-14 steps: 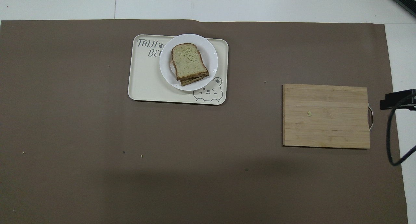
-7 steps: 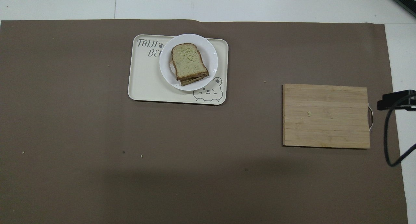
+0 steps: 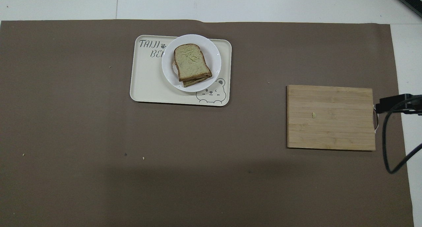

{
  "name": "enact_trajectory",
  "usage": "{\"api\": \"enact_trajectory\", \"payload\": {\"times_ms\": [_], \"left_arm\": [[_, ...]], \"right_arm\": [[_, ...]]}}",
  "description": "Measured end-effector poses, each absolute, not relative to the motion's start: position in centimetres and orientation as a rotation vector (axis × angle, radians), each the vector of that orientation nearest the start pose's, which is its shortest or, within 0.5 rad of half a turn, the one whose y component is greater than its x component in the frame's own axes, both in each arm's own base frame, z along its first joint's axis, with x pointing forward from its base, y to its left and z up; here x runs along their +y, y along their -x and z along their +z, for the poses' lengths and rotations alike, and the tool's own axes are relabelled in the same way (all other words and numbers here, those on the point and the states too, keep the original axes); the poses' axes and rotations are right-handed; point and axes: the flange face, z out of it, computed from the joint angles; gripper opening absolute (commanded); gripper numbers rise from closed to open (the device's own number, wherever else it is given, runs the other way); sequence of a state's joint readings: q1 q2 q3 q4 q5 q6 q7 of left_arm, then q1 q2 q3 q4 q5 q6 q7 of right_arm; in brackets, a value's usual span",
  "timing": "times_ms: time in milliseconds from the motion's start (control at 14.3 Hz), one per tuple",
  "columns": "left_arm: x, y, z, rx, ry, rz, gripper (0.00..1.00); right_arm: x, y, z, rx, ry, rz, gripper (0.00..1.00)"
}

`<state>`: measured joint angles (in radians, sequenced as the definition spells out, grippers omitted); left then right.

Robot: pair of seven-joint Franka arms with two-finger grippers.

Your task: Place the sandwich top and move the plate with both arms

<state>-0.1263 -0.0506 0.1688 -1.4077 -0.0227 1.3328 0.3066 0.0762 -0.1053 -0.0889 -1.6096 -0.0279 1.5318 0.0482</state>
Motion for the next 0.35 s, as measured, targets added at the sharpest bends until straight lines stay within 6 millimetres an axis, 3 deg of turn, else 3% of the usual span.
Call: {"api": "enact_trajectory", "payload": {"times_ms": [350], "left_arm": [[2.15,-50.96,70.57,0.347,3.156,0.028,1.0]], "right_arm": [[-1.28,-51.73,65.84,0.091,3.159,-0.041,1.0]]}}
